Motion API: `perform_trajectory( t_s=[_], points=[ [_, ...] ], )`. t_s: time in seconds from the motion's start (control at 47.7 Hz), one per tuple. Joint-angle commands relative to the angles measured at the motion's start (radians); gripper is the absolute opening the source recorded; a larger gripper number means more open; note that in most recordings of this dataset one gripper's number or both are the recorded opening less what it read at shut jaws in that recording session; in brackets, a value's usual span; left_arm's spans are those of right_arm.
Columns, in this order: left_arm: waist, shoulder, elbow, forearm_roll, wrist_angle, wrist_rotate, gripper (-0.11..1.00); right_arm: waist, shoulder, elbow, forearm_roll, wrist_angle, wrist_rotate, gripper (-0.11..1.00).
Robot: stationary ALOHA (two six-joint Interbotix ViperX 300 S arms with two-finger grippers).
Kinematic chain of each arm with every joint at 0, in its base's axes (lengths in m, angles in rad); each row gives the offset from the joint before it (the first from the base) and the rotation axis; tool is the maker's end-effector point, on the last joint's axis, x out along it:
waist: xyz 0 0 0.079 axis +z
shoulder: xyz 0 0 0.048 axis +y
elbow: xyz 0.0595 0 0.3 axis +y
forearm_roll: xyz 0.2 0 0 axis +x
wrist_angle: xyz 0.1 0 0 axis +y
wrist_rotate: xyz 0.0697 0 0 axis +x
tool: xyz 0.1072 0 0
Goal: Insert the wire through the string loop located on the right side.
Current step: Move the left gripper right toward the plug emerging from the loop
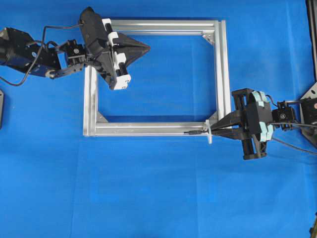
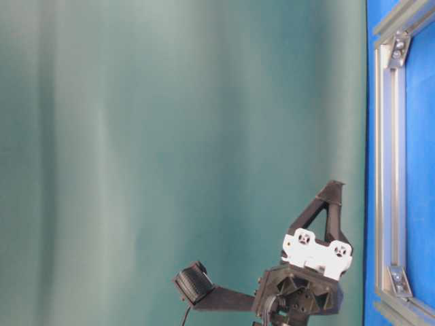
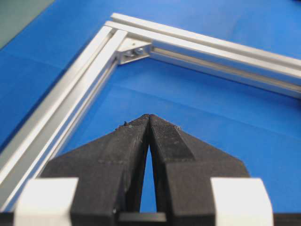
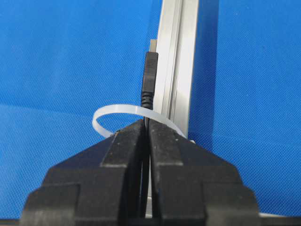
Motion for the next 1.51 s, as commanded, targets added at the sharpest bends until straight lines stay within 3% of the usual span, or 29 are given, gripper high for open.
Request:
perform_trajectory(
  t_s=[0.0,0.817,1.152,1.488],
  points=[
    [-0.032,-0.031,-0.018,0.003,-0.006,-0.006,0.02,-0.002,-0.008,-0.017,0.002,-0.009,-0.002,-0.04],
    [-0.397,-0.031,-0.017,0.003,0.032,-0.121,0.02,-0.003,-0.008,-0.017,-0.002,-0.009,-0.002,-0.04],
    [-0.394,-0.014,-0.063,0.003,0.049,-0.118,0.02,-0.002,-0.008,-0.018,0.0,-0.011,-0.002,-0.04],
    [-0.356,0.098,-0.313,0.003,0.265,-0.11,0.02,-0.002,-0.008,-0.018,-0.002,-0.011,-0.002,-0.04]
  ],
)
